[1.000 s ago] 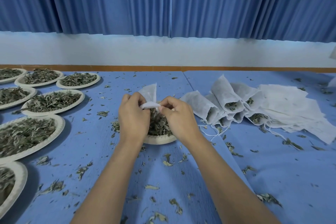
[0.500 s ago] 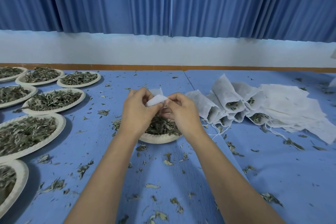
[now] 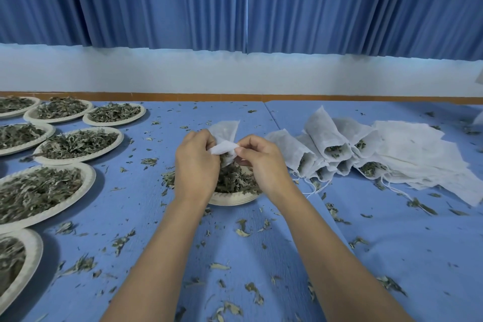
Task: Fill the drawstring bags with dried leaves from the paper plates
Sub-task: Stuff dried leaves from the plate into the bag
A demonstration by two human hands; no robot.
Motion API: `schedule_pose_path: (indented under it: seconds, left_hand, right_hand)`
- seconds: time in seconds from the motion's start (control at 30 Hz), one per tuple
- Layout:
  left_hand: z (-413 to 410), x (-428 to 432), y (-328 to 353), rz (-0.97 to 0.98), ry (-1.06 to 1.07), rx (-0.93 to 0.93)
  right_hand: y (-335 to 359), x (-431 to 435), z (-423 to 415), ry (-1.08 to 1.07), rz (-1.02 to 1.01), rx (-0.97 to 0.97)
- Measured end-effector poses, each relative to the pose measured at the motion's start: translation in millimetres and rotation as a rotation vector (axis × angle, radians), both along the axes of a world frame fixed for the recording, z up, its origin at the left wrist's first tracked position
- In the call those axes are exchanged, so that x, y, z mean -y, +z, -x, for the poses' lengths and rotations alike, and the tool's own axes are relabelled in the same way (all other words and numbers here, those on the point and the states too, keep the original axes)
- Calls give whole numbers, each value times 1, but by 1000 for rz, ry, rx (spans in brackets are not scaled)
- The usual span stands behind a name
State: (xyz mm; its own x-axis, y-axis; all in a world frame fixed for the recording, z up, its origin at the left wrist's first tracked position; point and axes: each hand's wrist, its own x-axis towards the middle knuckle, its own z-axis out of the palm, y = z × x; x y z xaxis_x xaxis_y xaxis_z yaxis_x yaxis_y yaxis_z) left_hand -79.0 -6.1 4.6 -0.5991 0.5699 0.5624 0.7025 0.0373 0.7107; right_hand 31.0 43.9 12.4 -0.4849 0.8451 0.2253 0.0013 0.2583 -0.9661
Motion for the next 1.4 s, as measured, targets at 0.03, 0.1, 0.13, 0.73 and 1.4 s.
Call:
schedule_pose_path:
  seconds: [0.03, 0.1, 0.13, 0.73, 1.4]
  left_hand:
    - [1, -1, 0, 5, 2, 0]
    - [4, -1, 1, 9, 19, 40]
    - [6, -1, 1, 6, 33, 78]
    - [3, 0, 15, -143, -167, 709]
    - [12, 2, 15, -203, -5, 555]
  right_hand:
    - [1, 0, -1, -41, -42, 39]
    - [6, -2, -3, -89, -183, 220]
    - [8, -3, -5, -95, -261, 370]
    - [-11, 2, 7, -103, -510, 773]
    - [-2, -5, -2, -50, -486, 831]
